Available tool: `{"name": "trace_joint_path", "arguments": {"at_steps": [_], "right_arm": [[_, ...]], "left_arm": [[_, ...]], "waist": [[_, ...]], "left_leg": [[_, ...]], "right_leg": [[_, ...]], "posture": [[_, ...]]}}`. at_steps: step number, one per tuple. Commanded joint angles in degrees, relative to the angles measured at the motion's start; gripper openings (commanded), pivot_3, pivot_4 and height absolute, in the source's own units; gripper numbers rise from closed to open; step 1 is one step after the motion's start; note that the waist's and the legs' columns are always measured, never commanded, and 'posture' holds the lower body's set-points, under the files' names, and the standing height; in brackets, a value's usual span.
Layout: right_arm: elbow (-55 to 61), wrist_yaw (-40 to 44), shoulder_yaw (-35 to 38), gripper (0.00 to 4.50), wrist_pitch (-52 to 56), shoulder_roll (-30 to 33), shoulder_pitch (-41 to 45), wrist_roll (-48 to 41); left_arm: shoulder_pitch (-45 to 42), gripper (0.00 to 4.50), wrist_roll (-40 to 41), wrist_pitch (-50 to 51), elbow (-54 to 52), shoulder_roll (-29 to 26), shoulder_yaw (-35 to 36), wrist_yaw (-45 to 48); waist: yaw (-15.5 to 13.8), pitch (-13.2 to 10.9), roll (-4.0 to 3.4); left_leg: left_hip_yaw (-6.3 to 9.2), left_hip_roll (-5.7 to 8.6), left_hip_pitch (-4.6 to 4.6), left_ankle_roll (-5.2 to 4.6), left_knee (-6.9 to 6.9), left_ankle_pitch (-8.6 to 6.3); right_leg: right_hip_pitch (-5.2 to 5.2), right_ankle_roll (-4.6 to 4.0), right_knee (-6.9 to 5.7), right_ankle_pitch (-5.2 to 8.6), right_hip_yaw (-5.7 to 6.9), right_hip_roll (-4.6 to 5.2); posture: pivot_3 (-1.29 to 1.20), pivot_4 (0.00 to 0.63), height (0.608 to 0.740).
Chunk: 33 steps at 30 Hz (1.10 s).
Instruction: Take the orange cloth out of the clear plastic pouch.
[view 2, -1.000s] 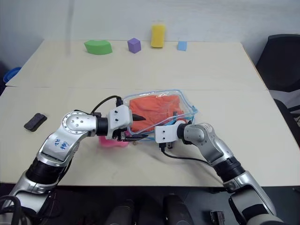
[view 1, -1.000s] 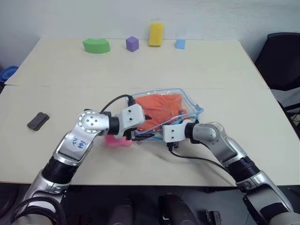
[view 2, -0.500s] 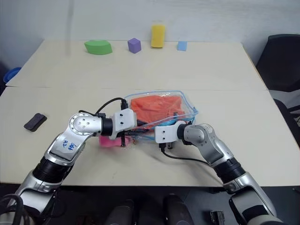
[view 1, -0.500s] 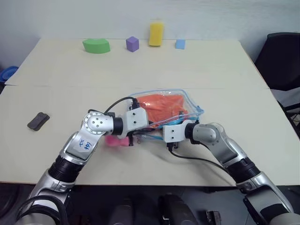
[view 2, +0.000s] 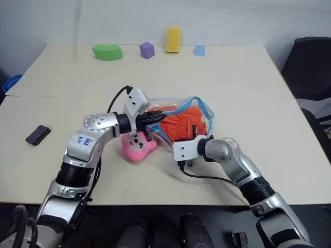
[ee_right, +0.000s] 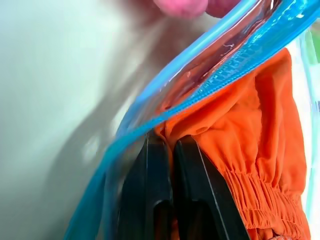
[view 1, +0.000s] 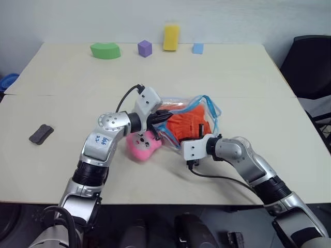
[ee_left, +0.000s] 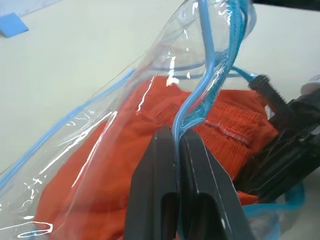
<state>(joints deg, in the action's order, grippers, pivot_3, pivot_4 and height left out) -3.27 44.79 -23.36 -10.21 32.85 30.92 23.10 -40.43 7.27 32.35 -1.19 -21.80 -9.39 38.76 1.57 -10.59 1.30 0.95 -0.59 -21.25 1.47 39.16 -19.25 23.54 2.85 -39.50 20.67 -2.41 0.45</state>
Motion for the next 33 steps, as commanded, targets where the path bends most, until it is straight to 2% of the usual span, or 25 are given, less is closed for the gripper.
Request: {"name": "trace_joint_path", "arguments": {"at_steps": [1,5,10,15,23,26,28,33], "right_arm": [[6.40,2.63,1.38,0.00,-1.70,3.38,-1.87,-1.11],[16.48,8.13,5.43,0.00,-1.22,7.86,-6.01,-10.11],[24.71,13.11,9.05,0.00,-6.20,15.76,-14.87,-17.09],[25.97,14.75,11.79,0.00,-11.94,21.85,-22.70,-18.33],[19.62,14.33,26.92,0.00,-18.50,31.17,-37.04,-21.14],[13.55,12.52,33.17,0.00,-18.10,31.40,-40.32,-21.88],[10.29,10.85,35.26,0.00,-15.92,30.38,-39.45,-22.68],[3.27,2.04,35.20,0.00,-3.43,24.23,-29.51,-21.48]], "left_arm": [[0.16,0.05,-8.56,-9.89,2.91,-4.17,-4.60,-1.60],[0.14,0.05,-12.96,-16.99,7.84,-5.54,-6.55,-3.70],[-1.75,0.05,-14.65,-20.05,13.96,-3.18,-5.85,-6.71],[-4.06,0.05,-15.18,-21.25,18.10,-1.95,-5.17,-7.58],[-4.08,0.05,-14.36,-25.14,20.89,-9.50,-2.33,-3.63],[-1.13,0.05,-11.97,-26.87,17.20,-13.11,-1.19,1.83],[1.15,0.05,-9.36,-26.85,13.74,-14.26,-0.42,5.81],[9.73,0.05,-1.86,-25.59,-0.09,-16.62,-1.15,17.41]], "waist": [[-0.01,0.00,0.00],[-0.16,0.00,0.00],[-0.54,-0.01,0.01],[-0.93,-0.01,0.01],[-0.87,-0.01,0.02],[-0.95,-0.02,0.03],[-1.11,-0.01,0.02],[-1.37,-0.02,0.00]], "left_leg": [[0.00,0.01,0.00,0.00,0.00,0.00],[0.00,0.02,-0.02,0.00,-0.01,0.00],[0.01,0.03,-0.01,-0.06,-0.01,-0.03],[-0.02,0.03,0.02,-0.08,-0.01,-0.05],[-0.09,0.01,0.06,-0.07,-0.03,-0.04],[-0.12,0.01,0.08,-0.06,-0.05,-0.03],[-0.14,0.01,0.09,-0.06,-0.05,-0.03],[-0.13,-0.02,0.08,-0.03,-0.03,-0.02]], "right_leg": [[0.00,0.00,0.02,0.00,-0.01,0.01],[0.01,0.00,0.02,0.00,-0.01,0.01],[-0.07,0.00,0.10,0.00,0.01,0.02],[-0.07,0.01,0.08,0.00,-0.02,-0.02],[-0.07,0.01,0.05,0.00,-0.08,-0.05],[-0.07,0.01,0.05,0.00,-0.10,-0.04],[-0.07,0.01,0.07,0.00,-0.12,-0.02],[-0.07,0.00,0.05,0.00,-0.12,0.00]], "posture": [[0.00,0.150,0.740],[0.00,0.150,0.740],[0.00,0.150,0.740],[0.00,0.150,0.740],[0.00,0.150,0.740],[0.00,0.150,0.740],[0.00,0.150,0.740],[0.00,0.150,0.740]]}}
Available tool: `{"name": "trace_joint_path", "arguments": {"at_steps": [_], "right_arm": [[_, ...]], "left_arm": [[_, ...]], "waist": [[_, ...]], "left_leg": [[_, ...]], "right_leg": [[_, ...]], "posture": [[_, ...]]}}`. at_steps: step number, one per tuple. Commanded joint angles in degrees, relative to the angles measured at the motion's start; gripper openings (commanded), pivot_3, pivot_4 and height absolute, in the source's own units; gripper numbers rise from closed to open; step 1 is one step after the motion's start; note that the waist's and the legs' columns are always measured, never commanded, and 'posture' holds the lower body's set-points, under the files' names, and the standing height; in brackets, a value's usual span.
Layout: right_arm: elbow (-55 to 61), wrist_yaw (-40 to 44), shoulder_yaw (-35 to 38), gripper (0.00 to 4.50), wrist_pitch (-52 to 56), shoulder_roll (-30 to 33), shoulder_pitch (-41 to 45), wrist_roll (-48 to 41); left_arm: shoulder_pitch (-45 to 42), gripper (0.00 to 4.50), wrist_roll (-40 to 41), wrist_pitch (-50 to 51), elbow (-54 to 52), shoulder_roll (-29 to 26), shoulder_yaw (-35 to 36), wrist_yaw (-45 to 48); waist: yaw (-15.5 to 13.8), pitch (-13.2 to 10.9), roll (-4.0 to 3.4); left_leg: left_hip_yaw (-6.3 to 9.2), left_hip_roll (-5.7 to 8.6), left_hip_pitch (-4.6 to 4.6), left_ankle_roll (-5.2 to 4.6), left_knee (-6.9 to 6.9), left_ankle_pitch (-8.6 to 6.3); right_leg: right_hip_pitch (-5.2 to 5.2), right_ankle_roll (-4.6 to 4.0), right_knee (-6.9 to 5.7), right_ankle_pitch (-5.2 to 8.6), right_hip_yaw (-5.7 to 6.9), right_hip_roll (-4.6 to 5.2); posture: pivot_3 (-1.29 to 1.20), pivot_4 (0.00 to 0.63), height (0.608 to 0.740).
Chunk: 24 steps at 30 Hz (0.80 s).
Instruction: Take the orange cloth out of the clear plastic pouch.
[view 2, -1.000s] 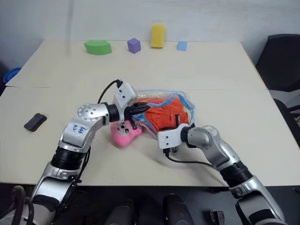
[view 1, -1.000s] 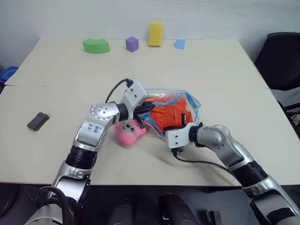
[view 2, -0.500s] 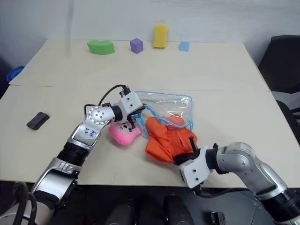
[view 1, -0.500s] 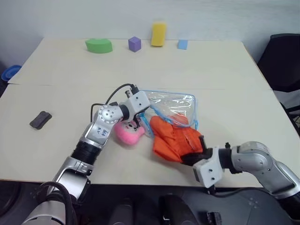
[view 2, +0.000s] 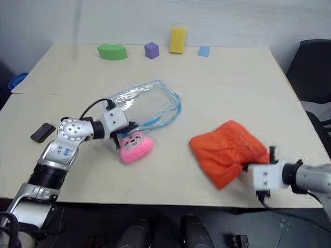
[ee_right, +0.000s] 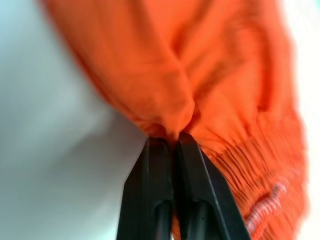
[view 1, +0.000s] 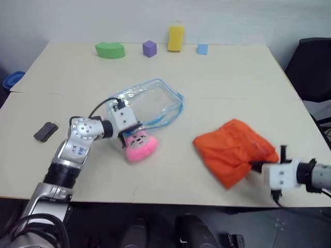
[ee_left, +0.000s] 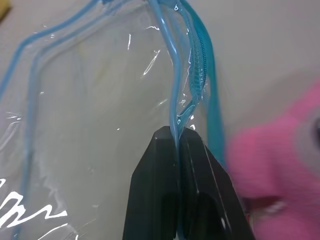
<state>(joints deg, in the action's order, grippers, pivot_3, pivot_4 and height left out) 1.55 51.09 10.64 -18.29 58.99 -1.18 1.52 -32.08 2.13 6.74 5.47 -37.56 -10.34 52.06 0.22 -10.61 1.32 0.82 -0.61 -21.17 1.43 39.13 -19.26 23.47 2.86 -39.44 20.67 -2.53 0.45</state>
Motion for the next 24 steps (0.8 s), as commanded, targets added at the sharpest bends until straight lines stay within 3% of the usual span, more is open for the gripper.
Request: {"name": "trace_joint_path", "arguments": {"at_steps": [1,10,13,16,19,24], "right_arm": [[-2.16,-5.88,0.75,0.00,7.12,-3.39,4.17,0.47],[1.93,-9.81,-4.76,0.00,18.68,-10.26,5.75,3.22],[4.79,-8.32,-3.70,0.73,21.90,-10.52,3.77,0.60],[8.18,-6.28,-1.63,1.70,25.21,-9.73,1.64,-2.81],[12.87,-2.55,3.54,2.75,31.55,-8.77,-0.45,-10.08],[16.07,8.42,17.20,4.40,45.70,-3.46,-4.21,-25.57]], "left_arm": [[2.35,0.05,4.07,0.74,-8.65,-1.02,-0.30,5.17],[3.84,0.05,0.20,1.16,-10.71,-4.07,-1.51,6.95],[4.60,0.00,2.08,2.98,-10.60,-4.60,0.02,7.61],[5.71,0.66,6.48,7.56,-12.78,-4.48,2.69,8.43],[7.47,1.61,13.09,14.54,-16.72,-4.82,7.39,8.72],[12.48,3.10,27.47,28.14,-23.48,-9.11,21.42,9.86]], "waist": [[-0.04,-0.01,-0.01],[-0.11,0.00,-0.03],[-0.10,0.00,-0.03],[-0.05,0.00,-0.03],[-0.05,-0.01,-0.03],[0.03,-0.02,-0.05]], "left_leg": [[0.00,0.00,-0.01,0.00,0.00,0.00],[0.00,0.01,-0.04,-0.19,-0.01,-0.10],[0.03,-0.01,-0.04,-0.31,-0.02,-0.17],[0.03,-0.01,-0.04,-0.33,-0.02,-0.18],[0.06,-0.03,-0.05,-0.34,-0.03,-0.19],[0.07,-0.03,-0.05,-0.36,-0.04,-0.20]], "right_leg": [[0.01,0.00,-0.01,0.00,0.00,0.00],[0.02,0.00,0.00,0.00,-0.01,-0.03],[0.02,0.00,-0.01,0.00,0.01,-0.05],[0.01,0.00,-0.01,0.00,0.01,-0.04],[0.02,0.00,-0.01,0.00,0.03,-0.04],[0.00,0.00,0.01,0.00,0.03,-0.03]], "posture": [[0.00,0.150,0.740],[0.00,0.150,0.740],[0.00,0.150,0.740],[0.00,0.150,0.740],[0.00,0.150,0.740],[0.00,0.150,0.740]]}}
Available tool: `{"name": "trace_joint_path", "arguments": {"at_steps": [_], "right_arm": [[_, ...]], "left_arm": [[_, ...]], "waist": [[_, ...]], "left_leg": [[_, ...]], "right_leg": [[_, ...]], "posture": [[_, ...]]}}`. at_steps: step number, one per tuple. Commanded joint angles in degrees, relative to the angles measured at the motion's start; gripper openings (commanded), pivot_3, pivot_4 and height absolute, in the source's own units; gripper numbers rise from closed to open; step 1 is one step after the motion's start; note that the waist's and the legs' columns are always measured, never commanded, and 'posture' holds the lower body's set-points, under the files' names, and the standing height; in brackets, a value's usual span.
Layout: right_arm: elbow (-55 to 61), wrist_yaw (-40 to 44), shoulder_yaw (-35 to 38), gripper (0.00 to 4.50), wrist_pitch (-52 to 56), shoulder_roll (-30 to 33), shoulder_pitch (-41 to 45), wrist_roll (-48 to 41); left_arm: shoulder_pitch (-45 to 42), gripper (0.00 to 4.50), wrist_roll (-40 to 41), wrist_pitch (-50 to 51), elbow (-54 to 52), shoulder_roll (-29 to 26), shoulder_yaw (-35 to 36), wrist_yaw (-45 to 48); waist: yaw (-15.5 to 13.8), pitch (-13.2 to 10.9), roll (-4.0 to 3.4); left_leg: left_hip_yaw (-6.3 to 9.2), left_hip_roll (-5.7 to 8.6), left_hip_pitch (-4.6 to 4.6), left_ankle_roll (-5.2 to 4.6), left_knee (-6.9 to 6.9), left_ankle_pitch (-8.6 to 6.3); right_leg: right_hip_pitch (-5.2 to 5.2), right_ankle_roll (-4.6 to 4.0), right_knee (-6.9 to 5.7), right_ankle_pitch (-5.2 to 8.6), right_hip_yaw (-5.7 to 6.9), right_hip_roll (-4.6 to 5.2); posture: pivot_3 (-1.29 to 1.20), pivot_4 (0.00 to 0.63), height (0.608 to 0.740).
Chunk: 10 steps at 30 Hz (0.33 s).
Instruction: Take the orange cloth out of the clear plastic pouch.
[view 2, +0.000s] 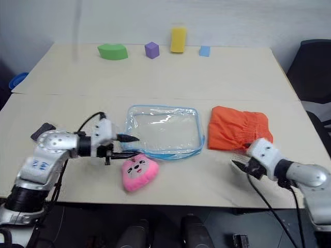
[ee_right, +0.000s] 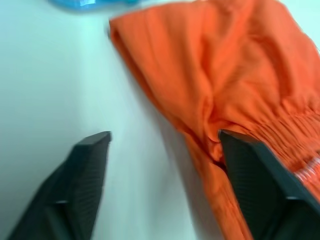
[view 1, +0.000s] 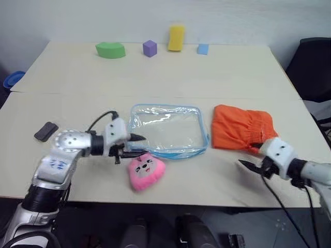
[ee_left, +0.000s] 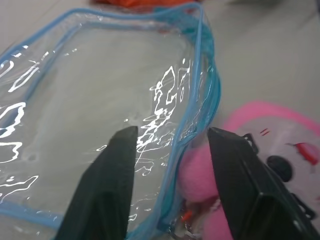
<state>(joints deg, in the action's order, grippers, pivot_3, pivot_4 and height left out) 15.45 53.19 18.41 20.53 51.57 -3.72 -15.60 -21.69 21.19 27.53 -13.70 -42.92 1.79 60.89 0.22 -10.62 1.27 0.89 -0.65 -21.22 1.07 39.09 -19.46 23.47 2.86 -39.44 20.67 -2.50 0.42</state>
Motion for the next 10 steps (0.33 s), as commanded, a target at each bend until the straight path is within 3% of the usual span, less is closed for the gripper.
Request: {"name": "trace_joint_path", "arguments": {"at_steps": [1,2,6,10], "right_arm": [[1.57,8.92,12.16,4.50,9.31,5.69,-2.83,-10.47],[0.24,11.82,15.08,4.50,11.49,7.61,-4.21,-12.13],[-8.16,19.81,22.79,4.50,15.14,13.04,-8.02,-13.82],[-17.00,21.32,23.82,4.50,13.36,15.50,-7.02,-12.23]], "left_arm": [[3.21,3.42,10.48,9.29,-4.50,-5.71,12.26,1.95],[4.56,3.69,11.27,9.48,-3.72,-7.92,15.46,2.99],[10.25,3.69,10.03,7.03,3.29,-16.01,24.51,8.14],[14.06,3.69,6.33,0.00,11.00,-20.60,26.90,11.50]], "waist": [[0.04,0.00,0.00],[0.02,0.00,-0.01],[-0.01,0.00,-0.01],[0.09,-0.01,-0.02]], "left_leg": [[0.01,-0.01,0.01,-0.01,-0.01,0.00],[0.01,-0.01,0.02,-0.02,-0.04,-0.01],[0.06,0.00,0.12,-0.05,-0.07,-0.03],[0.06,0.00,0.17,-0.10,-0.16,-0.05]], "right_leg": [[0.00,0.00,0.00,0.00,0.00,-0.01],[0.00,0.00,0.00,0.00,0.02,-0.01],[-0.13,-0.01,0.16,0.00,0.06,0.01],[-0.21,-0.01,0.36,0.00,0.07,0.03]], "posture": [[0.00,0.150,0.740],[0.00,0.150,0.740],[0.00,0.150,0.740],[0.00,0.150,0.740]]}}
